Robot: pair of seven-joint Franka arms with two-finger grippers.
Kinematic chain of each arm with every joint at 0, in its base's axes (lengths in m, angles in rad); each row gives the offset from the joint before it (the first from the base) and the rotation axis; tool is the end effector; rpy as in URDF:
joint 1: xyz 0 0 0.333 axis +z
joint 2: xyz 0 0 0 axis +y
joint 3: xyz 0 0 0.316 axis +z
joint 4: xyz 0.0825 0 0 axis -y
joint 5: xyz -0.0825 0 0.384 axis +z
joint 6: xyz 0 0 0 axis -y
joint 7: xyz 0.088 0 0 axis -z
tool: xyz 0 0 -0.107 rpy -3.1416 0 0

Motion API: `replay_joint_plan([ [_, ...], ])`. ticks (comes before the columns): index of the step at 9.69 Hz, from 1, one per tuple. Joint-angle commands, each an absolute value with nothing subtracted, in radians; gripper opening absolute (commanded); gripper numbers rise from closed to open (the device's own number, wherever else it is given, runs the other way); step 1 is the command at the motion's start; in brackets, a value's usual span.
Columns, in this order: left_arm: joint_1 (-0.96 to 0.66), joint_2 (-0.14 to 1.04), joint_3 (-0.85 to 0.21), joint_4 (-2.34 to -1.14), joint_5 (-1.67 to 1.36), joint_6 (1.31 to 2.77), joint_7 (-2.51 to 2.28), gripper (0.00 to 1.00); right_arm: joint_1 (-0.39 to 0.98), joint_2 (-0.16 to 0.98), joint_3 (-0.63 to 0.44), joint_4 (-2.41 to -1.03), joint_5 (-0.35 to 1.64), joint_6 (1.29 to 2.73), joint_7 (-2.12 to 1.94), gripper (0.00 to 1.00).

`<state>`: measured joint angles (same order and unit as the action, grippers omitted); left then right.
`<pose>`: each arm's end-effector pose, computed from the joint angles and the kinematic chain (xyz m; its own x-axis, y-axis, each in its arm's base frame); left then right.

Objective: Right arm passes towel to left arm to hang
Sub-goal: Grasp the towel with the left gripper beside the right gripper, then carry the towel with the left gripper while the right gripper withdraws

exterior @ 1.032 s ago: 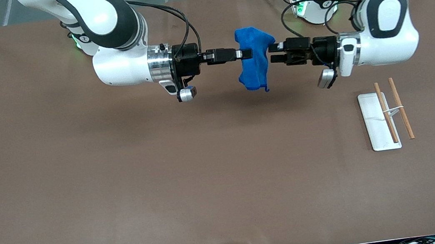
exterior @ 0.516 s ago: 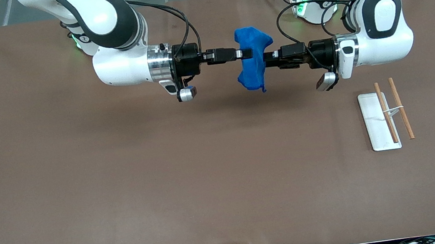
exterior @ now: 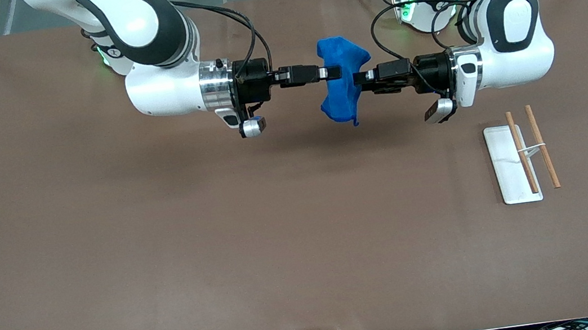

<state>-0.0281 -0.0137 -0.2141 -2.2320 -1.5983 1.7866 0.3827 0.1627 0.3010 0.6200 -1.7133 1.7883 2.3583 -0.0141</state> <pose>0.4866 -0.2087 0.4201 0.9672 -0.0231 -0.2529 0.2484 -0.1203 0.9611 0.4981 0.4523 0.4994 0.8592 -0.0325 -0.5107 -0.5106 0.0101 -0.8597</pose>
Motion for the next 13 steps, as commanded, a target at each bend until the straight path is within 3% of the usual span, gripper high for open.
replay_joint_plan([
  [1, -0.025, -0.003, -0.235, -2.253, -1.618, 1.847, 0.422, 0.08, 0.16, 0.308, 0.63, -1.704, 1.822, 2.364, -0.044, 0.0],
  [2, -0.025, -0.003, -0.233, -2.243, -1.617, 1.848, 0.429, 0.0, 0.16, 0.308, 0.63, -1.706, 1.822, 2.364, -0.044, 0.0],
  [7, -0.014, -0.006, -0.219, -2.212, -1.518, 1.852, 0.408, 0.0, 0.156, 0.308, 0.63, -1.704, 1.822, 2.362, -0.044, 0.0],
  [8, -0.005, -0.006, -0.219, -2.192, -1.462, 1.852, 0.388, 0.0, 0.147, 0.307, 0.629, -1.71, 1.806, 2.362, -0.044, 0.29],
  [9, -0.005, -0.008, -0.207, -2.174, -1.403, 1.852, 0.373, 0.0, 0.143, 0.293, 0.623, -1.739, 1.751, 2.365, -0.044, 0.99],
  [13, -0.005, -0.017, -0.1, -2.087, -1.111, 1.842, 0.365, 0.0, 0.016, 0.298, 0.615, -1.77, 1.263, 2.353, 0.033, 1.0],
])
